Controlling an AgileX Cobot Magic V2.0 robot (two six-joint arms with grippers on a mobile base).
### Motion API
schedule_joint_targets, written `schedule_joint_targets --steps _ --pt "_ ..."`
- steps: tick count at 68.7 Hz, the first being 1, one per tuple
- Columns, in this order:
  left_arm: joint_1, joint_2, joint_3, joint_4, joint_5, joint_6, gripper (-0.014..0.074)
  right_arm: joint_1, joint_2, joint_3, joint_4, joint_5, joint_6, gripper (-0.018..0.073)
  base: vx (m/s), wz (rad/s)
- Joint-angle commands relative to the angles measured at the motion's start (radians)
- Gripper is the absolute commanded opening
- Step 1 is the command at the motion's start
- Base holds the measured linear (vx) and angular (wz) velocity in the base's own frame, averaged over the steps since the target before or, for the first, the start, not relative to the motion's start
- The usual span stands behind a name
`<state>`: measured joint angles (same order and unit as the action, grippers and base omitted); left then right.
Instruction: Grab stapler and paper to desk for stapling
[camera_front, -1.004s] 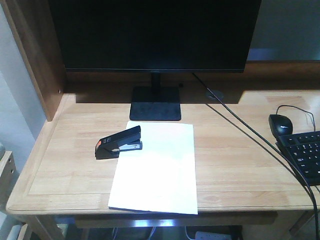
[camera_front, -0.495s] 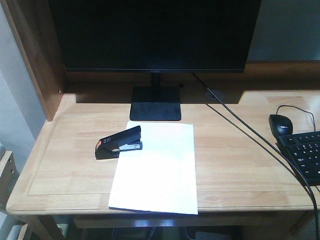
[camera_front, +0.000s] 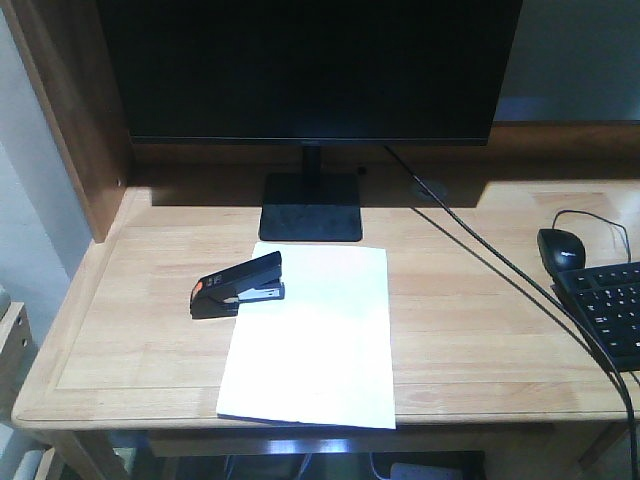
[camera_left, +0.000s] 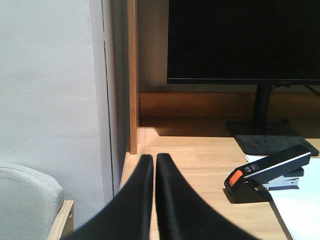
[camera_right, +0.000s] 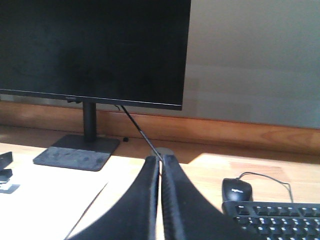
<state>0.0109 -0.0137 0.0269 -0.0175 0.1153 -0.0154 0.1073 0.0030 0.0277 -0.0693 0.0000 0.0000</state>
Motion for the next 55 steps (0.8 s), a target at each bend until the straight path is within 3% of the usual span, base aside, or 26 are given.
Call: schedule_joint_targets --steps 1,18,55 --pt "-0.001 -0.014 0.028 -0.006 -0.076 -0.01 -0.0007 -0.006 0.01 0.003 -0.045 -0.072 0.035 -0.0009 0.0 0.0" --pt "-0.001 -0.014 0.028 -0.006 -0.076 -0.01 -0.0007 -0.078 0.01 0.004 -0.061 -0.072 0.079 -0.0009 0.0 0.0" --pt "-0.001 -0.014 0.028 -0.006 -0.076 -0.01 -0.0007 -0.078 0.01 0.003 -0.065 -0.072 0.079 -0.0009 0.0 0.0"
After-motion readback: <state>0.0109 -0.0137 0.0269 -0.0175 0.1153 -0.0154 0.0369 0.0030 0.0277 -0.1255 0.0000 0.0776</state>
